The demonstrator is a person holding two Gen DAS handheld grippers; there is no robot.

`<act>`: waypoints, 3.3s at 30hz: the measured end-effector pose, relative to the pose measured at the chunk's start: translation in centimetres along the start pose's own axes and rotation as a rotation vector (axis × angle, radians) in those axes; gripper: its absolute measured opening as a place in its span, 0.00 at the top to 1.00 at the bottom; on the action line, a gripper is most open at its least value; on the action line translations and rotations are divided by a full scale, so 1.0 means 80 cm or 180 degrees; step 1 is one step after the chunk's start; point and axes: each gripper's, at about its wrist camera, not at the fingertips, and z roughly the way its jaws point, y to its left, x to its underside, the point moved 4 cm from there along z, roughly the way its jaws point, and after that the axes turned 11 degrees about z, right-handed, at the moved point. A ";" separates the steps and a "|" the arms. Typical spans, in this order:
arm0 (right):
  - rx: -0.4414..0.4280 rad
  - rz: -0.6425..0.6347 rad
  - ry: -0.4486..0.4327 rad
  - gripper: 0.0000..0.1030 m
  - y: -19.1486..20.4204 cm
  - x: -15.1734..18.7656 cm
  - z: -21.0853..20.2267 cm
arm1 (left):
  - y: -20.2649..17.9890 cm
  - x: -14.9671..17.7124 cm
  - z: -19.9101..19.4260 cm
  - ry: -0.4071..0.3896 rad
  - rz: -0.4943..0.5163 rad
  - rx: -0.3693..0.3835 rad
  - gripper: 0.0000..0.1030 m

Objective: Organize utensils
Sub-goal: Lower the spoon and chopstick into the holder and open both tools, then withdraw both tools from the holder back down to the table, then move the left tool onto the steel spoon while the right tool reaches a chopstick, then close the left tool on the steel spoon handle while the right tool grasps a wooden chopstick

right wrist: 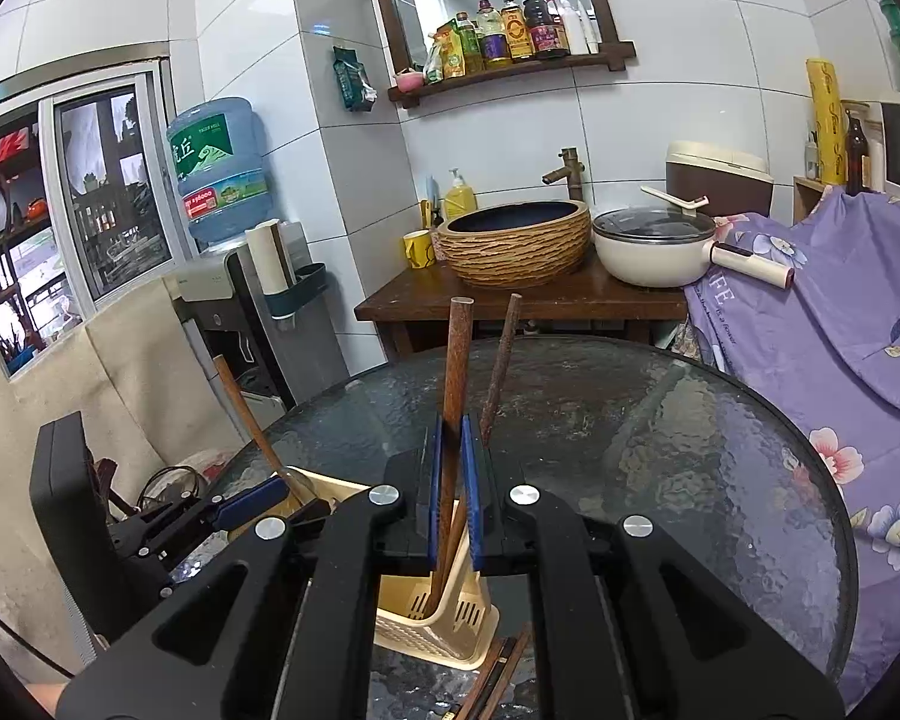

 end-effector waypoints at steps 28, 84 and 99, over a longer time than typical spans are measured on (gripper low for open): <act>0.0421 0.0017 0.0727 0.54 -0.061 0.154 -0.026 | -0.063 0.139 -0.077 0.0645 0.0218 0.0607 0.33; 0.0907 -0.0140 0.1494 0.81 -0.095 0.247 0.029 | -0.130 0.200 -0.061 0.1148 0.0144 0.1189 0.61; 0.1095 -0.0258 0.1491 0.92 -0.094 0.222 0.072 | -0.136 0.192 -0.049 0.1168 0.0295 0.1109 0.65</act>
